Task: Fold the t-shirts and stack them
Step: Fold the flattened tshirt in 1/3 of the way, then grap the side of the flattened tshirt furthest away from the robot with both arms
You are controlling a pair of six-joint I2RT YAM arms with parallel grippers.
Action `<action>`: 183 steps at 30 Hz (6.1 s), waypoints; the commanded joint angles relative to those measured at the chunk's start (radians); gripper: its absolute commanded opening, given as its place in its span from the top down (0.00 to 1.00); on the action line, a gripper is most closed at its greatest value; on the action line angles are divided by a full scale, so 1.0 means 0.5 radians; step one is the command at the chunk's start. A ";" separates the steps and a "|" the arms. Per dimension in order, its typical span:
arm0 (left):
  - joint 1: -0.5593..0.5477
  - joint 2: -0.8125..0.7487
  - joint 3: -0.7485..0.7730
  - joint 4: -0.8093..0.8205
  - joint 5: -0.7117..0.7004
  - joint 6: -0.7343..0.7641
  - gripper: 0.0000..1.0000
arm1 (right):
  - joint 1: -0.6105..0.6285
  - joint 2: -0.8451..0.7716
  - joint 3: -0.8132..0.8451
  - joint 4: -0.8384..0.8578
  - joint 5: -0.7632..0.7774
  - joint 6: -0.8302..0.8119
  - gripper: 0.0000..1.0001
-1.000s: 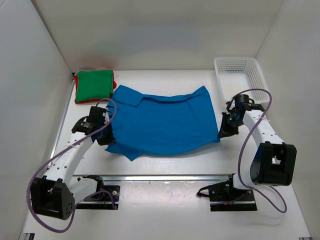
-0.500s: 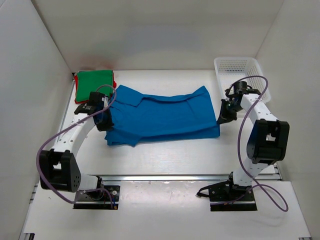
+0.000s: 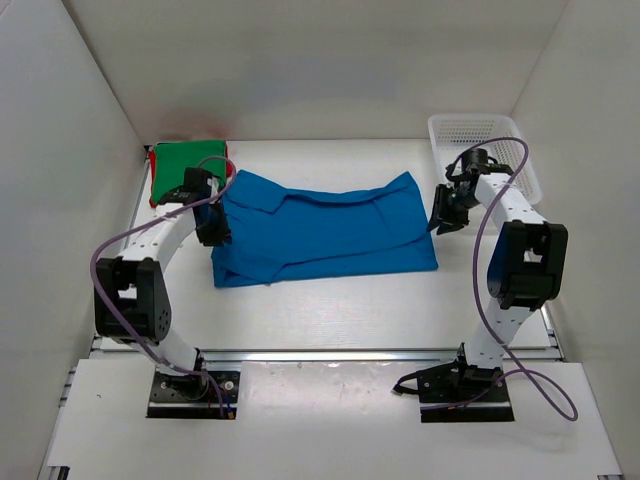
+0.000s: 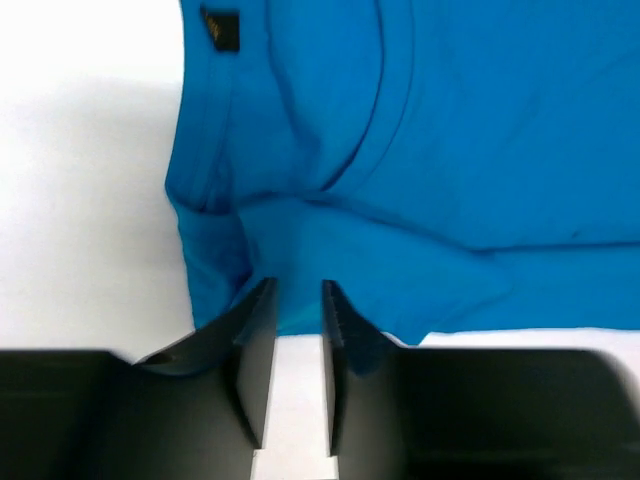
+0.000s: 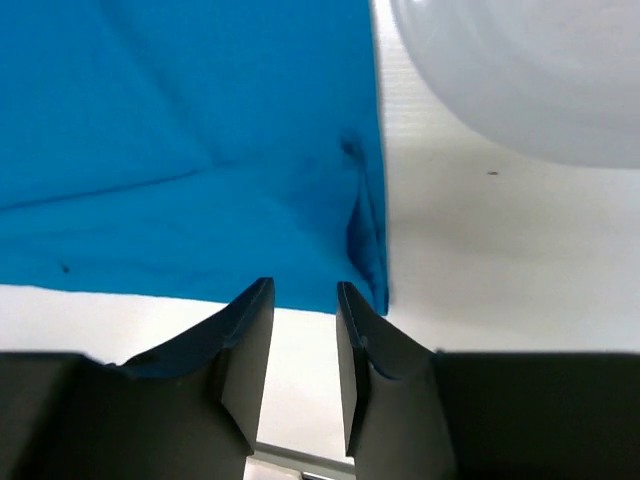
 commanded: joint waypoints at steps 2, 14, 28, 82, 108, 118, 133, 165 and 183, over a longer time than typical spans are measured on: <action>0.032 0.105 0.299 0.089 0.038 -0.023 0.63 | 0.057 -0.037 0.091 0.088 0.155 0.065 0.71; 0.053 -0.060 0.171 0.102 0.029 0.014 0.41 | 0.214 -0.371 -0.258 0.263 0.226 0.084 0.89; -0.023 0.154 -0.167 0.316 0.002 -0.041 0.50 | 0.425 -0.399 -0.820 0.710 0.226 0.200 0.82; -0.367 -0.259 -0.906 0.436 -0.124 -0.287 0.57 | 0.842 -0.414 -1.332 1.042 0.048 0.458 1.00; 0.090 -0.040 0.133 0.586 0.171 0.155 0.93 | 0.824 -0.899 -0.808 0.947 -0.029 0.357 0.91; 0.118 0.727 0.747 0.375 -0.164 0.253 0.54 | 0.692 -0.804 -0.756 1.042 -0.047 0.286 0.91; 0.124 0.900 0.772 0.353 -0.354 0.173 0.47 | 0.643 -0.378 -0.495 1.195 0.149 0.206 0.81; 0.093 0.912 0.815 0.362 -0.296 0.103 0.84 | 0.493 0.712 0.542 0.968 0.867 0.473 0.55; 0.081 0.866 0.962 0.258 -0.229 0.100 1.00 | 0.505 0.973 0.993 0.772 0.867 0.440 0.96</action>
